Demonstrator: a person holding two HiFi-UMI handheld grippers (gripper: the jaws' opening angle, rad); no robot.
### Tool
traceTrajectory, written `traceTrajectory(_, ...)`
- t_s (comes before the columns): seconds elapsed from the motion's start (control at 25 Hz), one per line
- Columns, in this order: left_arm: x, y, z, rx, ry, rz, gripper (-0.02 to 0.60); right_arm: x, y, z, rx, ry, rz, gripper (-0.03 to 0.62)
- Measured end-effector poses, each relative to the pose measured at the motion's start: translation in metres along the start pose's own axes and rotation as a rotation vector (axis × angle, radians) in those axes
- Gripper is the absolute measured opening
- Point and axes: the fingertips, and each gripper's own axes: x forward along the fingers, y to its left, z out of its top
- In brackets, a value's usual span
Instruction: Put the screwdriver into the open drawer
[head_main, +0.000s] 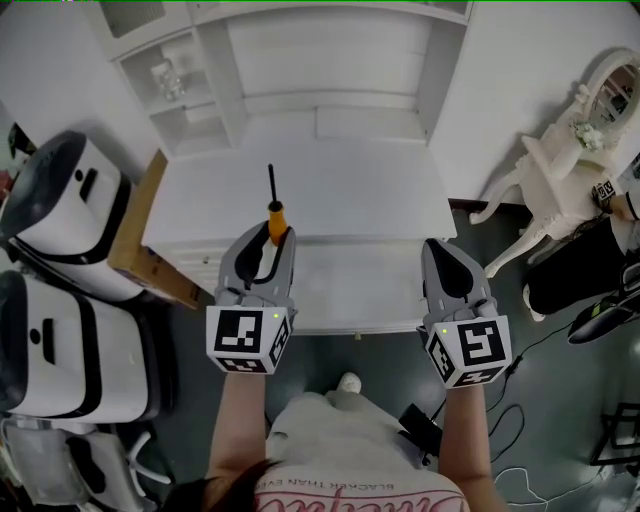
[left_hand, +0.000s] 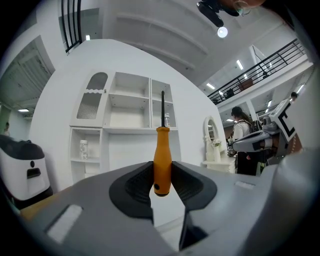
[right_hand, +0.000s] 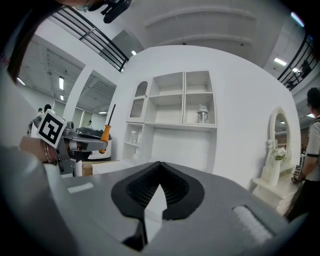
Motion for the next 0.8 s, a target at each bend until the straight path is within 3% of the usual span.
traceTrajectory(0.8,0.008,-0.011,-0.075,-0.056,0.197,-0.017,0.129,0.013,0.007,-0.065,0.094,0.143,0.051,0.002)
